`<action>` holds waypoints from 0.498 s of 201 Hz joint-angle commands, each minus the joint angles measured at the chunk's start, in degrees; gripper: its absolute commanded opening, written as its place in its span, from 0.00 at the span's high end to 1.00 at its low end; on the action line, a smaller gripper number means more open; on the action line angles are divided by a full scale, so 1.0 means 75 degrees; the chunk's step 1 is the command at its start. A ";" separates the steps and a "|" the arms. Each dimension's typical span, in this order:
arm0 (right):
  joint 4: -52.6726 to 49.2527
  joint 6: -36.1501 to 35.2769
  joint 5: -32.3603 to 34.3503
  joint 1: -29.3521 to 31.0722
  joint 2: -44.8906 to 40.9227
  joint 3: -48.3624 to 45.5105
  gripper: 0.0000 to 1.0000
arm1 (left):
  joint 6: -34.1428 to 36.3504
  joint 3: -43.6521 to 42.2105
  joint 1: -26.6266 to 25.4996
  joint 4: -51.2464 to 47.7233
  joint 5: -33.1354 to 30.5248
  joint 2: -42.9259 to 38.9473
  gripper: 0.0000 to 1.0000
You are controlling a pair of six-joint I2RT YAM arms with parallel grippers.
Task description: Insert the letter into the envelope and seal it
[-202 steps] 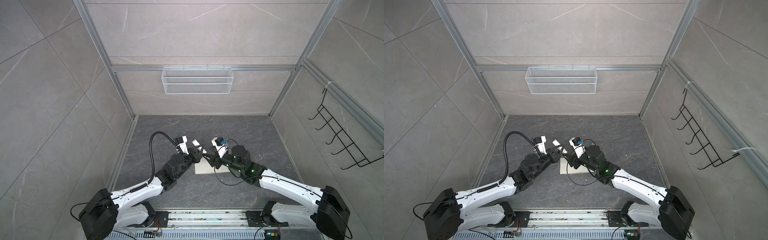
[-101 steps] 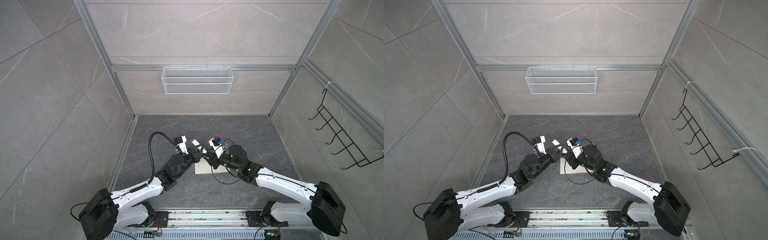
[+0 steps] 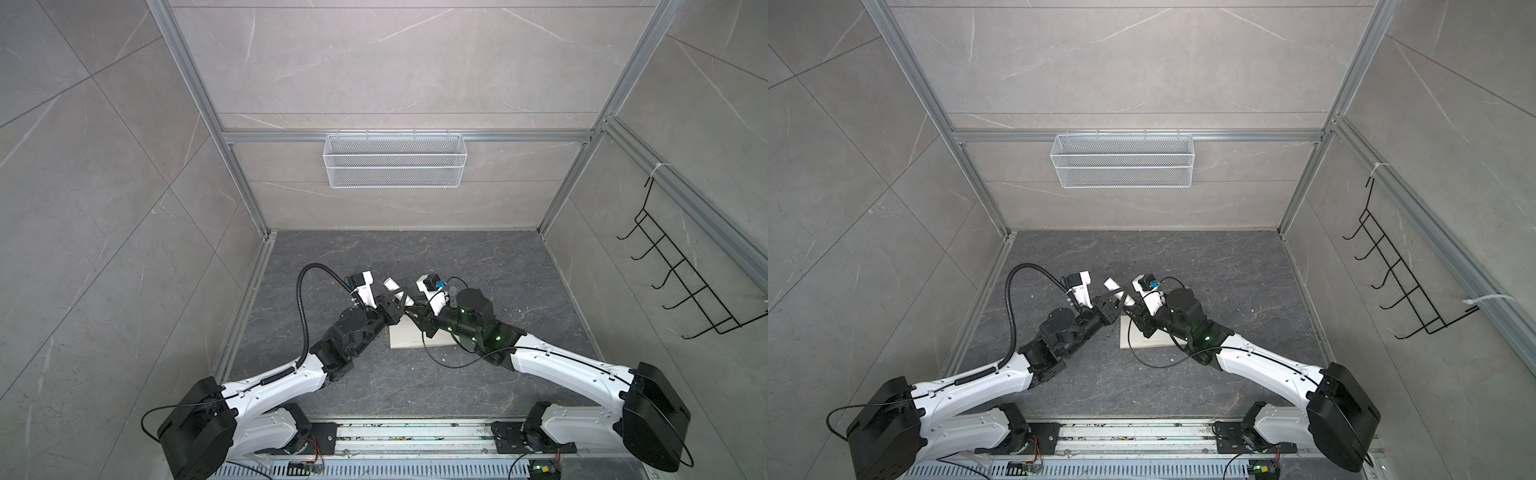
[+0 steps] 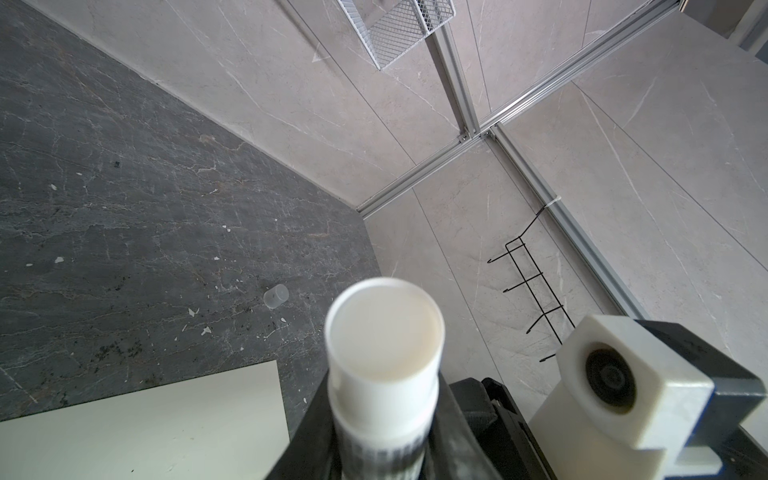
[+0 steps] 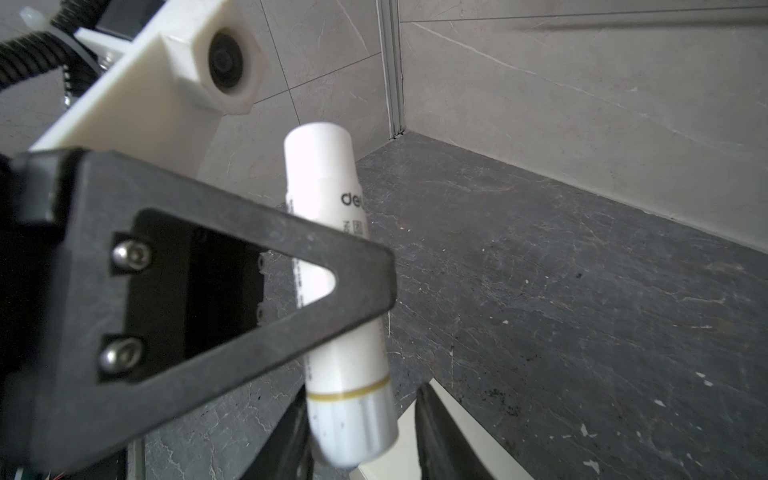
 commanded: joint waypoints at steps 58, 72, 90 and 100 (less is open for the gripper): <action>-0.0383 -0.0359 0.0197 0.0037 -0.0168 0.0401 0.72 | 0.0095 0.0289 -0.0016 0.0131 0.0360 0.0027 1.00; -0.0460 -0.0397 0.0202 0.0030 -0.0185 0.0427 0.80 | 0.0140 0.0308 -0.0018 0.0122 0.0414 0.0054 1.00; -0.0521 -0.0434 0.0133 0.0021 -0.0228 0.0431 0.89 | 0.0251 0.0341 -0.0017 0.0089 0.0552 0.0097 1.00; -0.0563 -0.0440 0.0061 0.0033 -0.0264 0.0450 0.94 | 0.0373 0.0338 -0.0015 0.0132 0.0704 0.0125 1.00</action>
